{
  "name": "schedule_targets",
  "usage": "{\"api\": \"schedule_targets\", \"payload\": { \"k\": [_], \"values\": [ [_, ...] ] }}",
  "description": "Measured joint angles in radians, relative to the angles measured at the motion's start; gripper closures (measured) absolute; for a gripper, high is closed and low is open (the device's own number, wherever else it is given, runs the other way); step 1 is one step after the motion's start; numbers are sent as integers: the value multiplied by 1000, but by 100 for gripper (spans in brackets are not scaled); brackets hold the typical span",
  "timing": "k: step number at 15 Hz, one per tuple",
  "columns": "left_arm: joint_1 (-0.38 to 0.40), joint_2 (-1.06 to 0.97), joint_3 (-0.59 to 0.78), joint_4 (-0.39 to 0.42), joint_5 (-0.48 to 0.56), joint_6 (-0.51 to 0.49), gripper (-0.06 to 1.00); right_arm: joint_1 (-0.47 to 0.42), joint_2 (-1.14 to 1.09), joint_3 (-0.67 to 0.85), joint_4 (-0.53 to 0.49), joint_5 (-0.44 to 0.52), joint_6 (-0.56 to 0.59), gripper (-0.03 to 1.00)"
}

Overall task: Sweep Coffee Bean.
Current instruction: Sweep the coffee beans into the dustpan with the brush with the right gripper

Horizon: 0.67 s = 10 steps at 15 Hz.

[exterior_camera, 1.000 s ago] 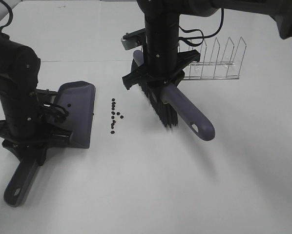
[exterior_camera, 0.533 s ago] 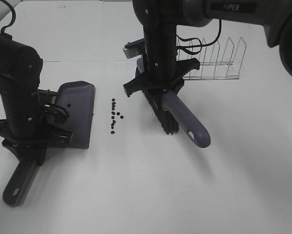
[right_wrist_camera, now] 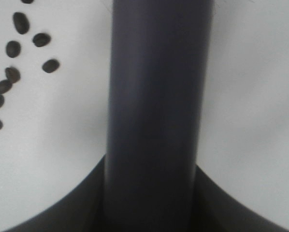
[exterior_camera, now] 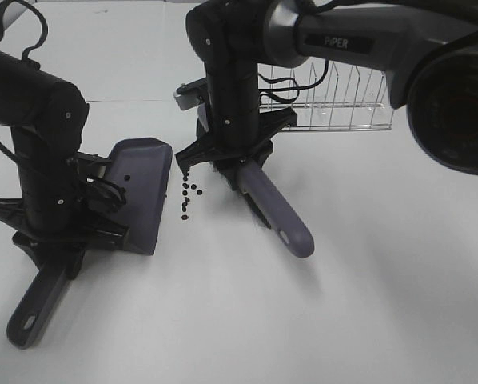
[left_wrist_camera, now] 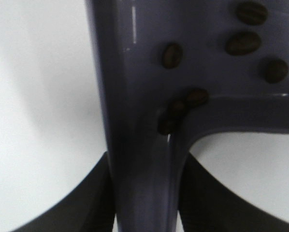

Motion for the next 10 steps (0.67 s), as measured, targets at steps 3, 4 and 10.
{"api": "schedule_targets", "payload": {
  "k": [3, 4, 10],
  "values": [
    [0, 0, 0, -9, 1, 3, 59, 51, 68, -76, 65, 3, -2, 67],
    [0, 0, 0, -12, 3, 3, 59, 64, 78, -97, 95, 3, -4, 67],
    [0, 0, 0, -24, 5, 6, 59, 112, 81, -215, 228, 4, -30, 67]
  ]
}}
